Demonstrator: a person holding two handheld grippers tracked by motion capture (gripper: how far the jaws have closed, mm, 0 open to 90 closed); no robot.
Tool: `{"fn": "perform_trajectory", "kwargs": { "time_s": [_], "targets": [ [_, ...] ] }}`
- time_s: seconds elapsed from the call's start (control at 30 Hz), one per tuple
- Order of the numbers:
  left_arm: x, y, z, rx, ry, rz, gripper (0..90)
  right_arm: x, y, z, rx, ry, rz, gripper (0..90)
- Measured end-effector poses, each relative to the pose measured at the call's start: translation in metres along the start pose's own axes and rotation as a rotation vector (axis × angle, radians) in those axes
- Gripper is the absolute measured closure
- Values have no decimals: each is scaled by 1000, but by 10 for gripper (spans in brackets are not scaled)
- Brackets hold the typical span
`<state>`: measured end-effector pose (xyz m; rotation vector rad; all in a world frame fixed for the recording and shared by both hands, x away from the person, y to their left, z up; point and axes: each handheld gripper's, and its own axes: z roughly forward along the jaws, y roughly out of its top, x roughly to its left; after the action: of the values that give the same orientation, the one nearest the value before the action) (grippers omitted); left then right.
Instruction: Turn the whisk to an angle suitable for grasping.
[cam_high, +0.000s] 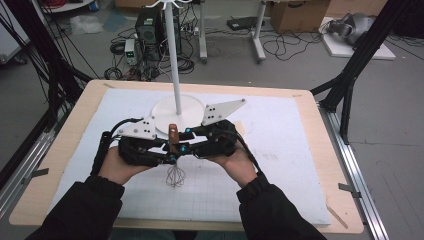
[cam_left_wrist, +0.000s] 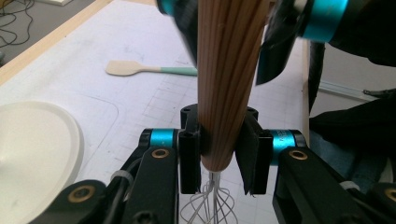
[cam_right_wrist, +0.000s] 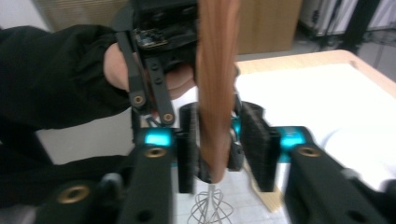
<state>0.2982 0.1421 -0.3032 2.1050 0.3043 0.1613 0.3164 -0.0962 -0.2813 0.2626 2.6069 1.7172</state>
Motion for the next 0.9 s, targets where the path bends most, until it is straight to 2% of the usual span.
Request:
{"fn": "perform_trajectory", "kwargs": {
  "time_s": [0.07, 0.57, 0.7, 0.9],
  "targets": [
    [1, 0, 0, -1, 5, -1, 720, -3, -2, -3, -4, 1, 15, 577],
    [13, 2, -2, -32, 25, -54, 721, -20, -24, -33, -23, -89, 125, 343],
    [16, 2, -4, -43, 29, -63, 721, -23, -32, -41, -38, -107, 148, 325],
    [17, 2, -6, -47, 34, -72, 720, -27, -43, -48, -29, -147, 171, 302]
  ]
}}
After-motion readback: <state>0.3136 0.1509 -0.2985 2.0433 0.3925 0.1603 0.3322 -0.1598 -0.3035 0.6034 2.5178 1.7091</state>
